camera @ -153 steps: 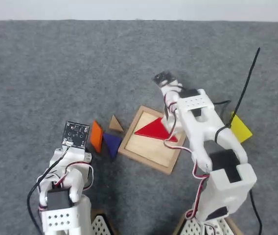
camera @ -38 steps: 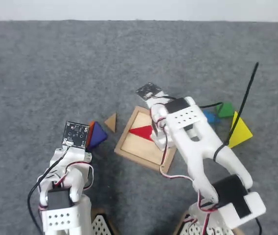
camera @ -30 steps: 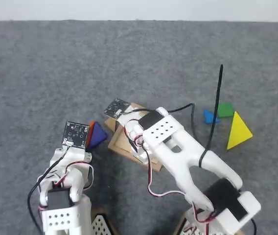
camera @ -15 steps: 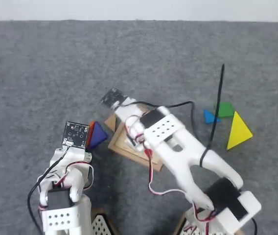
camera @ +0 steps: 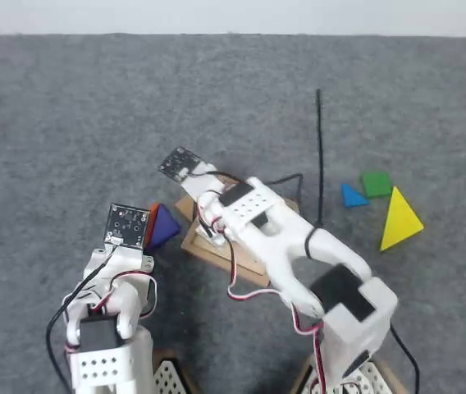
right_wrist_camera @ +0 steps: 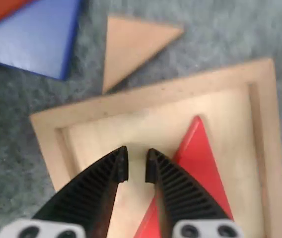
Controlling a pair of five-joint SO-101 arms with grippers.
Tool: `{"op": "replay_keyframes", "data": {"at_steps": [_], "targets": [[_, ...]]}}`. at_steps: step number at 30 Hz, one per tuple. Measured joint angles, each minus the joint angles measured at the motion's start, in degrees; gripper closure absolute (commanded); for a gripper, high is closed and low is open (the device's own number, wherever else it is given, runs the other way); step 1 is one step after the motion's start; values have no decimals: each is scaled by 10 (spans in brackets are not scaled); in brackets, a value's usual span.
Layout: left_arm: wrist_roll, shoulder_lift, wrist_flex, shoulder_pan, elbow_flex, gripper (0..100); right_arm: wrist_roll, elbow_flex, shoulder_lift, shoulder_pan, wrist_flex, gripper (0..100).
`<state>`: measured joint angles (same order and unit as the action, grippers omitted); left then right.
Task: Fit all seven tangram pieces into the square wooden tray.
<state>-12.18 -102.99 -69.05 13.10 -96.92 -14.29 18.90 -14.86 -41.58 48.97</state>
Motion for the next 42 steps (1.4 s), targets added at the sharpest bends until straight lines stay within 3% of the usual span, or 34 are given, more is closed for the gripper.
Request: {"op": "replay_keyframes", "data": {"at_steps": [10, 16, 23, 27, 34, 42], "targets": [[0, 0, 0, 0, 0, 930, 0, -89, -55, 99, 18, 883], [0, 0, 0, 0, 0, 930, 0, -83, -5, 105, 36, 883], [0, 0, 0, 0, 0, 930, -3, 100, 248, 105, 56, 883], [0, 0, 0, 0, 0, 930, -47, 236, 337, 105, 60, 880], [0, 0, 0, 0, 0, 930, -70, 280, 331, 106, 42, 879], [0, 0, 0, 0, 0, 930, -92, 215, 192, 109, 36, 879]]}}
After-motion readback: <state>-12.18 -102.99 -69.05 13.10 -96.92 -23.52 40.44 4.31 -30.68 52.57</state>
